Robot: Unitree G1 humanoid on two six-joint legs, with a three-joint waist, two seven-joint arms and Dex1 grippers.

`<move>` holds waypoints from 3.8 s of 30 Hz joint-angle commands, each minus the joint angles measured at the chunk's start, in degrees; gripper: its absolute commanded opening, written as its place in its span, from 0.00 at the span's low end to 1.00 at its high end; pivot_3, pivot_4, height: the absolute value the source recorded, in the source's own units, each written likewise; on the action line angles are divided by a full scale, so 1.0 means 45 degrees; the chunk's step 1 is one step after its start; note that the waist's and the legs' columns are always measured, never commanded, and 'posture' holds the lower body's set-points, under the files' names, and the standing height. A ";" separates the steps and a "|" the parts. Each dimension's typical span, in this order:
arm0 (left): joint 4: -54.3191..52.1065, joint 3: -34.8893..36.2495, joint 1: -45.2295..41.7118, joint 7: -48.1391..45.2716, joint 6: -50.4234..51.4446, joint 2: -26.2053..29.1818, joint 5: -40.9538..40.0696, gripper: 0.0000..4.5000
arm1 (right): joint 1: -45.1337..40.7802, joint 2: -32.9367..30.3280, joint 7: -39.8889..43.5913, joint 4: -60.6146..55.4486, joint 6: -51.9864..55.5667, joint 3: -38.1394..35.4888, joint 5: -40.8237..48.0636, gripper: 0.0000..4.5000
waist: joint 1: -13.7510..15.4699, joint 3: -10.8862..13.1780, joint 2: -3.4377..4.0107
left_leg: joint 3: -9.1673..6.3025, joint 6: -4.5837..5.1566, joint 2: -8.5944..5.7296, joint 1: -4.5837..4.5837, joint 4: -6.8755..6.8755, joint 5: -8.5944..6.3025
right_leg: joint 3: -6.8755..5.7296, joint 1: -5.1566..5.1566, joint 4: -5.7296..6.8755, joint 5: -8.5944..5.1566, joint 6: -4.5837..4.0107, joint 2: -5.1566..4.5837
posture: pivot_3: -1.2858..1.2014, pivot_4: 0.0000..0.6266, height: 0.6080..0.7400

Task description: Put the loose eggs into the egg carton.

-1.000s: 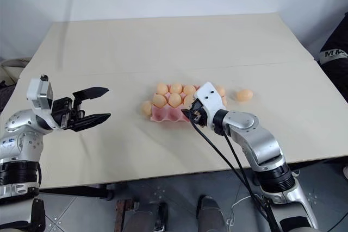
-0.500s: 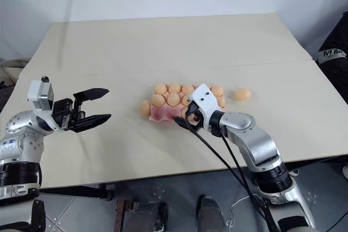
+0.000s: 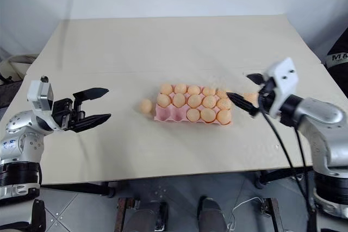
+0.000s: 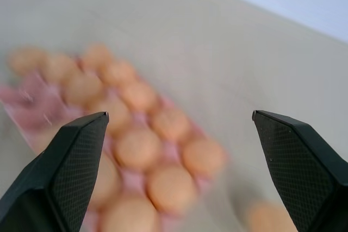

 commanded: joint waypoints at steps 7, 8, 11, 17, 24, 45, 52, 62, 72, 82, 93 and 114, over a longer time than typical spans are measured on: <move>0.0015 0.0073 -0.0496 -0.0147 -0.0154 -0.0030 -0.0081 1.00 | 0.1634 -0.0516 0.0170 0.1800 -0.2234 -0.2109 -0.0515 0.99 | -0.0032 0.0000 0.0000 | 0.0052 0.0016 0.0004 0.0020 0.0040 0.0000 | 0.0035 0.0001 0.0030 0.0021 0.0017 0.0002 | 0.52 0.24 1.00; 0.0019 0.0085 -0.0491 -0.0167 -0.0149 -0.0011 -0.0084 1.00 | 0.1809 -0.0502 0.0137 0.1889 -0.2345 -0.2198 -0.0554 0.99 | -0.0031 0.0000 0.0000 | 0.0052 0.0016 0.0005 0.0020 0.0044 0.0000 | 0.0036 0.0001 0.0032 0.0021 0.0016 0.0000 | 0.52 0.24 1.00; -0.0005 0.0126 -0.0467 -0.0182 -0.0119 0.0041 -0.0097 1.00 | 0.2199 -0.0311 -0.0164 0.2143 -0.2584 -0.2472 -0.0581 0.99 | -0.0052 0.0000 0.0000 | 0.0055 0.0022 0.0004 0.0020 0.0051 0.0000 | 0.0048 -0.0001 0.0034 0.0028 0.0011 -0.0016 | 0.52 0.24 1.00; -0.0171 0.0186 -0.0355 -0.0139 -0.0004 0.0114 -0.0134 1.00 | 0.2678 0.0341 -0.0657 0.2246 -0.2846 -0.2361 -0.0526 0.99 | -0.0040 0.0000 0.0000 | 0.0057 0.0026 0.0034 0.0034 0.0051 -0.0004 | 0.0055 -0.0002 -0.0006 0.0044 -0.0012 -0.0016 | 0.52 0.24 1.00; -0.0411 0.0281 -0.0213 -0.0070 0.0143 0.0218 -0.0204 1.00 | 0.2560 0.0623 -0.0808 0.2266 -0.2630 -0.2156 -0.0447 0.99 | -0.0044 0.0001 0.0001 | 0.0059 0.0037 0.0035 0.0038 0.0051 -0.0004 | 0.0066 -0.0004 -0.0005 0.0054 -0.0028 -0.0019 | 0.52 0.24 1.00; -0.1133 0.0384 0.0140 0.0501 0.0246 -0.0006 -0.0338 1.00 | -0.3733 0.2873 -0.1575 1.0573 -0.6746 0.0555 -0.2411 0.99 | -0.0184 0.0005 0.0008 | 0.0073 0.0005 0.0055 0.0033 0.0043 0.0047 | 0.0072 -0.0022 -0.0011 0.0103 -0.0071 -0.0005 | 0.52 0.24 1.00; -0.1517 0.0553 0.0518 0.0700 0.0276 0.0005 -0.0426 1.00 | -0.5157 0.3452 -0.1756 1.3569 -0.8150 0.1055 -0.3114 0.99 | -0.0403 0.0005 0.0008 | 0.0098 -0.0004 0.0052 0.0010 0.0041 0.0039 | 0.0033 -0.0020 -0.0018 0.0117 -0.0046 -0.0024 | 0.52 0.24 1.00; -0.1688 0.0638 0.0689 0.0893 0.0230 0.0014 -0.0487 1.00 | -0.6518 0.3707 -0.3016 1.6825 -0.9700 0.1614 -0.4314 0.99 | -0.0476 0.0007 0.0012 | 0.0120 -0.0010 0.0064 0.0018 0.0040 0.0040 | 0.0024 -0.0027 -0.0013 0.0118 -0.0047 -0.0020 | 0.52 0.24 1.00; -0.1809 0.0673 0.0802 0.1013 0.0197 0.0072 -0.0547 1.00 | -0.6864 0.3713 -0.2983 1.7325 -1.0085 0.1458 -0.4199 0.71 | -0.0475 0.0008 0.0013 | 0.0121 -0.0016 0.0070 0.0019 0.0039 0.0037 | 0.0030 -0.0027 -0.0015 0.0118 -0.0047 -0.0020 | 0.52 0.24 1.00; -0.1828 0.0596 0.0750 0.1006 0.0147 -0.0023 -0.0542 1.00 | -0.6643 0.3659 -0.2343 1.6388 -0.9954 0.1439 -0.3940 0.40 | -0.0482 0.0008 0.0014 | 0.0123 -0.0016 0.0072 0.0019 0.0039 0.0037 | 0.0027 -0.0027 -0.0015 0.0118 -0.0047 -0.0017 | 0.52 0.24 1.00; -0.1763 0.0466 0.0512 0.1164 0.0061 -0.0225 -0.0485 1.00 | -0.8835 0.3889 -0.2745 1.7513 -0.9875 0.1488 -0.4103 0.40 | -0.0627 0.0020 0.0033 | 0.0135 -0.0017 0.0072 0.0020 0.0040 0.0039 | 0.0036 -0.0037 -0.0004 0.0120 -0.0049 -0.0018 | 0.52 0.24 1.00; -0.2112 0.0660 0.0831 0.1454 -0.0021 -0.0269 -0.0546 1.00 | -1.0045 0.4691 -0.2357 1.7899 -0.9603 0.1801 -0.4283 0.89 | -0.0751 0.0022 0.0037 | 0.0140 -0.0034 0.0092 0.0019 0.0035 0.0025 | 0.0023 -0.0039 -0.0010 0.0121 -0.0049 -0.0020 | 0.52 0.24 1.00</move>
